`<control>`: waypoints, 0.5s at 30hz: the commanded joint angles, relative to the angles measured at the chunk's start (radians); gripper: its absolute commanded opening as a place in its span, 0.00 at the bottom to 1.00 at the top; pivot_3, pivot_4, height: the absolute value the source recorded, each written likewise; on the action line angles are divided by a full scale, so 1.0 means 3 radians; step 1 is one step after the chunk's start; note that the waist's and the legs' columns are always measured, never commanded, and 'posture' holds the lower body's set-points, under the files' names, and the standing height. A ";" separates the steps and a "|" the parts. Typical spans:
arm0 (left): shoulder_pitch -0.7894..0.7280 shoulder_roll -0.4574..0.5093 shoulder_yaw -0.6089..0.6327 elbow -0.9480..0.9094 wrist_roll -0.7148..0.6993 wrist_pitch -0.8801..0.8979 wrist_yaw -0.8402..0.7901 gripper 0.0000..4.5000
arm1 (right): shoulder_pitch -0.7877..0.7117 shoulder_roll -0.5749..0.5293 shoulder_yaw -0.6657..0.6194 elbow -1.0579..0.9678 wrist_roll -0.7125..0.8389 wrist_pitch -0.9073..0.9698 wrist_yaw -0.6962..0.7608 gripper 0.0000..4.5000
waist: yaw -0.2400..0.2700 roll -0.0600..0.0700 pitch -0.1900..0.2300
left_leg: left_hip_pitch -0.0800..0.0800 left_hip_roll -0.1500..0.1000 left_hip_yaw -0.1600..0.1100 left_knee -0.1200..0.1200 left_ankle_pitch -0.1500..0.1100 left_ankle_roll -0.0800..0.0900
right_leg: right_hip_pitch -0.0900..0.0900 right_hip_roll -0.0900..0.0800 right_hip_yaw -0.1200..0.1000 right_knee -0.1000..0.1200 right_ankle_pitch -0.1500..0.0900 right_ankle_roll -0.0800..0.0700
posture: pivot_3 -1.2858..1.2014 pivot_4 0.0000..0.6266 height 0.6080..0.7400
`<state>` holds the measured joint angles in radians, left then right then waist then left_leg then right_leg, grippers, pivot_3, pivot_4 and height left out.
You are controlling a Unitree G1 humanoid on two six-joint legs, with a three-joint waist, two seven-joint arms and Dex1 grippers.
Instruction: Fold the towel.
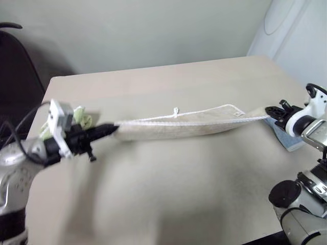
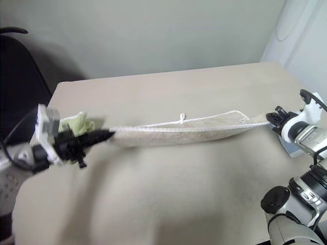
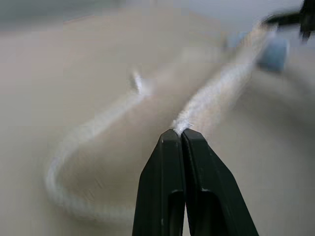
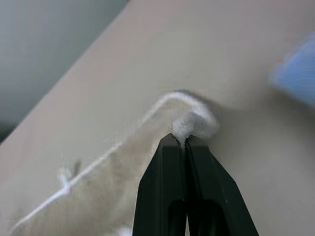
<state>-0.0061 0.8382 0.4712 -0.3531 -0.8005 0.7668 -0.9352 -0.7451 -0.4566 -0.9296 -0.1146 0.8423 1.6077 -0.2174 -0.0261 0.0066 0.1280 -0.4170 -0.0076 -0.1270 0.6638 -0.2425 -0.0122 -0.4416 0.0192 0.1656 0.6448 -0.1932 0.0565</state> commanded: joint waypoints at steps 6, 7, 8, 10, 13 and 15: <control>-0.0416 -0.0194 -0.0231 0.0471 0.0363 -0.0084 0.0601 0.00 | -0.0493 -0.0060 0.0340 0.0717 -0.0438 -0.0338 -0.0045 0.00 | 0.0030 0.0004 -0.0005 | 0.0001 0.0004 -0.0008 0.0001 0.0000 -0.0001 | -0.0003 0.0006 -0.0003 0.0006 0.0009 -0.0015 | 0.52 0.24 0.96; -0.0504 -0.0217 -0.0295 0.0569 0.0438 -0.0116 0.0647 0.00 | -0.0539 -0.0065 0.0414 0.0849 -0.0499 -0.0434 -0.0009 0.00 | 0.0027 0.0003 -0.0005 | 0.0001 0.0004 -0.0008 0.0000 0.0000 -0.0001 | -0.0004 0.0006 -0.0003 0.0006 0.0012 -0.0011 | 0.52 0.24 0.96; -0.0563 -0.0230 -0.0341 0.0635 0.0496 -0.0139 0.0675 0.00 | -0.0570 -0.0072 0.0465 0.0942 -0.0541 -0.0501 0.0019 0.00 | 0.0027 0.0002 -0.0006 | -0.0001 0.0004 -0.0008 -0.0001 -0.0002 -0.0001 | -0.0006 0.0006 -0.0005 0.0005 0.0023 0.0008 | 0.52 0.24 0.96; -0.0816 -0.0291 -0.0530 0.0937 0.0689 -0.0243 0.0752 0.00 | -0.0686 -0.0083 0.0718 0.1381 -0.0714 -0.0838 0.0169 0.00 | 0.0027 0.0002 -0.0006 | -0.0005 0.0005 -0.0008 0.0000 -0.0002 0.0000 | -0.0007 0.0006 -0.0009 0.0002 0.0024 0.0016 | 0.52 0.24 0.96; -0.1161 -0.0378 -0.0769 0.1356 0.0929 -0.0390 0.0814 0.00 | -0.0861 -0.0123 0.1077 0.2040 -0.0956 -0.1330 0.0422 0.00 | 0.0030 0.0001 -0.0004 | -0.0011 0.0005 -0.0008 0.0002 -0.0002 -0.0001 | -0.0015 0.0002 -0.0008 0.0003 0.0023 0.0019 | 0.52 0.24 0.96; -0.1308 -0.0390 -0.0994 0.1657 0.1167 -0.0513 0.0785 0.11 | -0.0979 -0.0135 0.1269 0.2607 -0.1144 -0.1800 0.0612 0.00 | 0.0025 0.0001 -0.0005 | -0.0020 0.0006 -0.0008 0.0004 -0.0001 -0.0001 | -0.0022 0.0004 -0.0009 0.0002 0.0026 0.0021 | 0.52 0.24 0.96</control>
<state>-0.3853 0.7168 0.1935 0.0940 -0.5051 0.6534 -0.6974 -1.0104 -0.4719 -0.5779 0.5878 0.5452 1.1772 -0.0795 -0.0185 0.0070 0.1266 -0.4230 -0.0059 -0.1293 0.6649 -0.2427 -0.0125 -0.4483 0.0201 0.1633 0.6453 -0.1856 0.0631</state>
